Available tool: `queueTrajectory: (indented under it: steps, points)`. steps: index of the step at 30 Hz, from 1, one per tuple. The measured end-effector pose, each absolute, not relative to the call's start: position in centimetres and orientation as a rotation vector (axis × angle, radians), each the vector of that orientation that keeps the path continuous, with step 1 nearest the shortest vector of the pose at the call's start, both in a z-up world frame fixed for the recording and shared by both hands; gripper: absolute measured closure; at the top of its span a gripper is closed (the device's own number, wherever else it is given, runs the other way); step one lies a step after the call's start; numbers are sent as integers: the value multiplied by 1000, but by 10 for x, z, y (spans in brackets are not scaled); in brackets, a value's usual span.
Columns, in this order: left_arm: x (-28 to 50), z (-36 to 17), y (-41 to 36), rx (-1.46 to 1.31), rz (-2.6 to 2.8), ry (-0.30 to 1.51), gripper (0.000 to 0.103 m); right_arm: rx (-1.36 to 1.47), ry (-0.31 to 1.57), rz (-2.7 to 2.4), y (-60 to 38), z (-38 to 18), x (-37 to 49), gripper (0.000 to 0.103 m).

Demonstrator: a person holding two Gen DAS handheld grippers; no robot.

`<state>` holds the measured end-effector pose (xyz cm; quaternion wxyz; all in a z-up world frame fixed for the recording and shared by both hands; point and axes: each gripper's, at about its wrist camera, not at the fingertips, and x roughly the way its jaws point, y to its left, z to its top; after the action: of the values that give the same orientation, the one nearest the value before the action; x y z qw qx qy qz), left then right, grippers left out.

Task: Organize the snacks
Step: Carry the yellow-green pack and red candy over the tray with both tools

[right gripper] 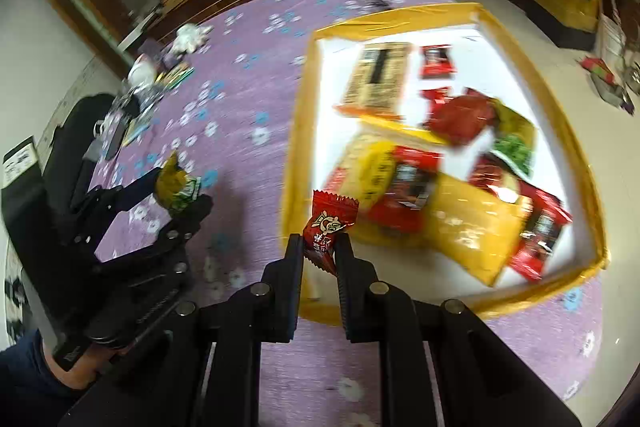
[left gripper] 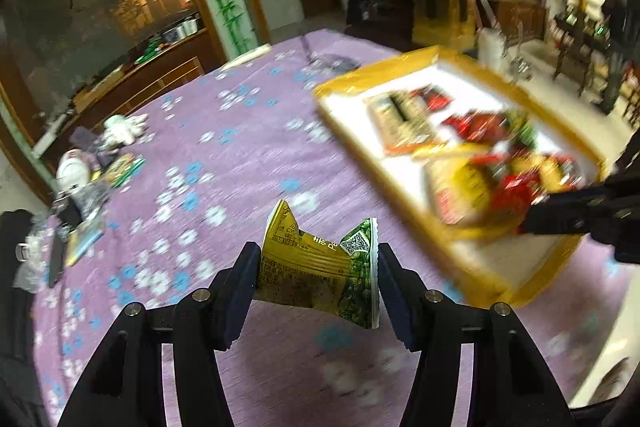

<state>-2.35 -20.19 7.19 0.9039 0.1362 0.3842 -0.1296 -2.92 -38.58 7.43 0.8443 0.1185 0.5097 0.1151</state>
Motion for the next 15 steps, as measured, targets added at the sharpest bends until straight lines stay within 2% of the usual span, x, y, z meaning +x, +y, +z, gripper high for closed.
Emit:
queueTrajectory:
  steps: [5,15]
  points:
    - [-24,87,-231,258,-364,737,42,291,1073,187,-417,72,-32,88]
    - [-19,71,-290,317,-469,789,42,330,1077,126,-461,65,-31,88]
